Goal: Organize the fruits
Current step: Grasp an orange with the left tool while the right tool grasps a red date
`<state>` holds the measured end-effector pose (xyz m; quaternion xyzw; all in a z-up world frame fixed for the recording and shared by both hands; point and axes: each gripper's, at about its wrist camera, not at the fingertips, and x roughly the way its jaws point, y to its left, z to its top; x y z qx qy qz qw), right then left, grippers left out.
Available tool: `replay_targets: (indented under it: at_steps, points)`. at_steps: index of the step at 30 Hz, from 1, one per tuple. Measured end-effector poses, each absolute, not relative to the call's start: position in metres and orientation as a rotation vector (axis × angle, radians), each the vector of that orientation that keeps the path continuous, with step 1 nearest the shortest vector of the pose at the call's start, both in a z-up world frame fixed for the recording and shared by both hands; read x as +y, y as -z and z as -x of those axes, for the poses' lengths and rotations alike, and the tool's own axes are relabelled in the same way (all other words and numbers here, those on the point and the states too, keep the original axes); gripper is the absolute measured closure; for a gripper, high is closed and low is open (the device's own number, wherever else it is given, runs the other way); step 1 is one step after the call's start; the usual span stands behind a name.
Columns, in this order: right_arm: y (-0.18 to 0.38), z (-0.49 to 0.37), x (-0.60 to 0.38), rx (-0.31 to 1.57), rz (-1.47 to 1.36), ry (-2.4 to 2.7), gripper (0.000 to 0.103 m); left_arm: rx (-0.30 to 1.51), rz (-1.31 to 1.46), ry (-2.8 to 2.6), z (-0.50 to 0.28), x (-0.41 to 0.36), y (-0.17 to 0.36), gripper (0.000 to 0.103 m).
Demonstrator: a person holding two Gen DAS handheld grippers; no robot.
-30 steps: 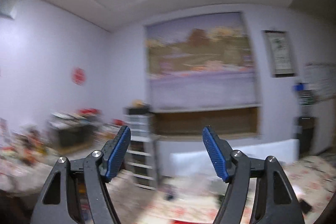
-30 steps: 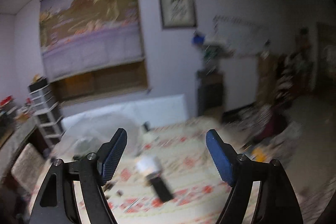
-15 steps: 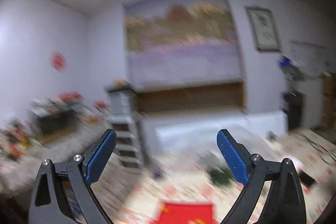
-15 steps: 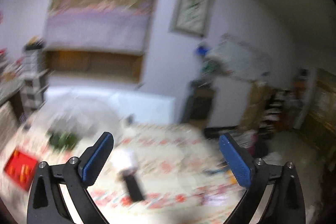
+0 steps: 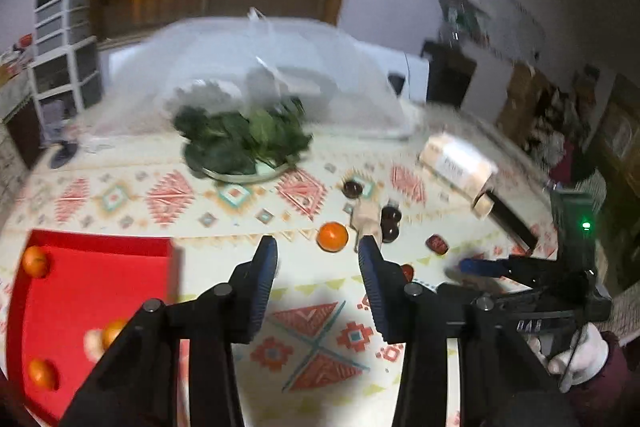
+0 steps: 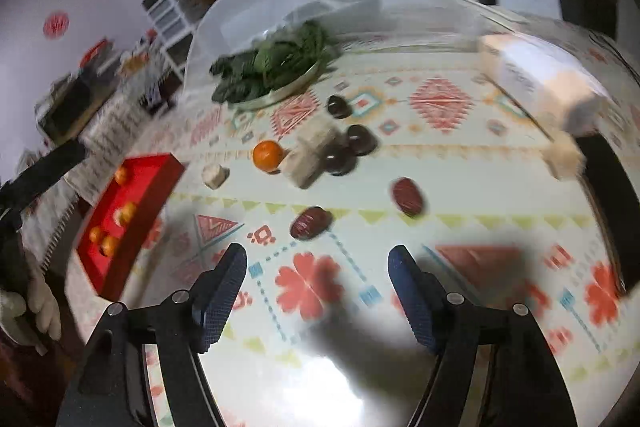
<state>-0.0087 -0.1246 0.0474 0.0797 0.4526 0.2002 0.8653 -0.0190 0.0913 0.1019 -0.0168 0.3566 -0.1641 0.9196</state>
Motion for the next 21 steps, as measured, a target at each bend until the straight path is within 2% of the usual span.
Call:
replay_targets:
  at_steps: [8, 11, 13, 15, 21]
  points:
    - [-0.02, -0.023, -0.087, 0.995, -0.025, -0.392, 0.028, 0.841, -0.045, 0.368, -0.04, 0.052, -0.057, 0.061]
    - [-0.019, -0.023, -0.087, 0.977, -0.003, -0.376, 0.042, 0.87, -0.073, 0.385, -0.054, 0.04, -0.043, 0.061]
    - [-0.021, -0.021, -0.089, 0.973, -0.008, -0.377, 0.059, 0.883, -0.081, 0.391, -0.06, 0.035, -0.037, 0.061]
    - [-0.02, -0.021, -0.091, 0.974, -0.022, -0.388, 0.065, 0.896, -0.084, 0.401, -0.066, 0.031, -0.031, 0.061]
    - [-0.02, -0.017, -0.096, 0.979, -0.051, -0.41, 0.068, 0.92, -0.114, 0.417, -0.078, 0.02, -0.019, 0.061]
